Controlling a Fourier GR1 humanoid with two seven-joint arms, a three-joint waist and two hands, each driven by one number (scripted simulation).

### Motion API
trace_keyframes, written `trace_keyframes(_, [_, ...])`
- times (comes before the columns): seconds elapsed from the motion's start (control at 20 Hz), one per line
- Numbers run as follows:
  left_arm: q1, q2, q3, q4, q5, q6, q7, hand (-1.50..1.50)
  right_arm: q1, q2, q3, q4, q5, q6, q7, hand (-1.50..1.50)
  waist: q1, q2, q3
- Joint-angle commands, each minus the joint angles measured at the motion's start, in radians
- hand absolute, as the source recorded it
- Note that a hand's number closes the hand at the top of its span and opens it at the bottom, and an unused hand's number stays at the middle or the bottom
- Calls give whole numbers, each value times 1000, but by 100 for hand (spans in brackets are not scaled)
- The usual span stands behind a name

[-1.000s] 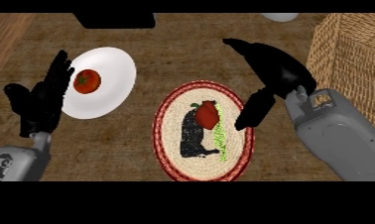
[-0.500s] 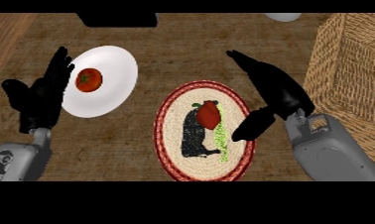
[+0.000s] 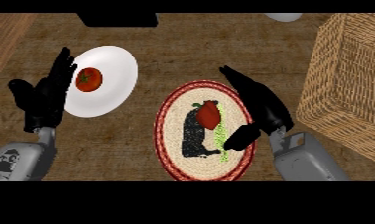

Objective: Pick the bell pepper from the placemat and place it in the basket

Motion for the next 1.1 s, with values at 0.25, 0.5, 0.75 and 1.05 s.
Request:
trace_keyframes(0.25, [1,-54,69,97,-53,-72,-76,0,6,85,-45,22,132,1,-65,-150,-2,0,0])
trace_keyframes(0.5, [-26,-72,68,-9,-95,-56,59,0,122,138,-6,39,201,-51,-143,-150,-2,-1,0])
trace_keyframes(0.75, [-23,-90,124,-1,-119,-98,37,0,108,180,-57,85,241,-29,-188,-150,-1,0,0])
trace_keyframes(1.05, [16,-147,105,-92,-148,-85,83,0,49,248,-81,197,303,-47,-183,-150,2,0,0])
